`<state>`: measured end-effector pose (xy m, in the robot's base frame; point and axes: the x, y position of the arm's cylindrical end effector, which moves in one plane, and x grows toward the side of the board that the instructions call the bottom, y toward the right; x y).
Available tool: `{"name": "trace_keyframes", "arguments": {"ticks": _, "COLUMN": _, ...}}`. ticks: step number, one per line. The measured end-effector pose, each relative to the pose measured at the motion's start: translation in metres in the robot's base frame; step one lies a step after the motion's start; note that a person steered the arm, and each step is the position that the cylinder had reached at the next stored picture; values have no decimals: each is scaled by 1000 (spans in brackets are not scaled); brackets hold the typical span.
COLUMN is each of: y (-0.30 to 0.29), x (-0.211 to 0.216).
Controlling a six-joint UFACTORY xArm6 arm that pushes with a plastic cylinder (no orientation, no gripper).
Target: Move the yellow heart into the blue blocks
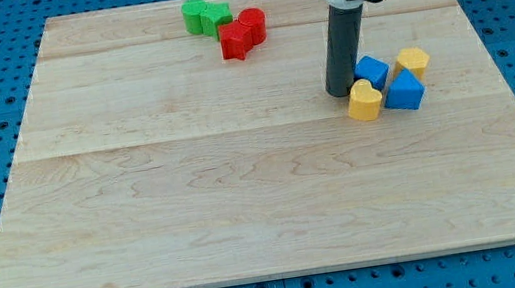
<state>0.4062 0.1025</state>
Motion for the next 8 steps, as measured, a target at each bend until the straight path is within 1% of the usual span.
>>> {"name": "trace_keyframes", "arguments": {"ticks": 3, "y": 0, "x": 0}}
{"name": "trace_keyframes", "arguments": {"ticks": 5, "y": 39, "x": 0}}
{"name": "trace_keyframes", "arguments": {"ticks": 6, "y": 34, "x": -4}}
{"name": "trace_keyframes", "arguments": {"ticks": 7, "y": -8, "x": -27}}
{"name": "trace_keyframes", "arguments": {"ticks": 8, "y": -42, "x": -37}}
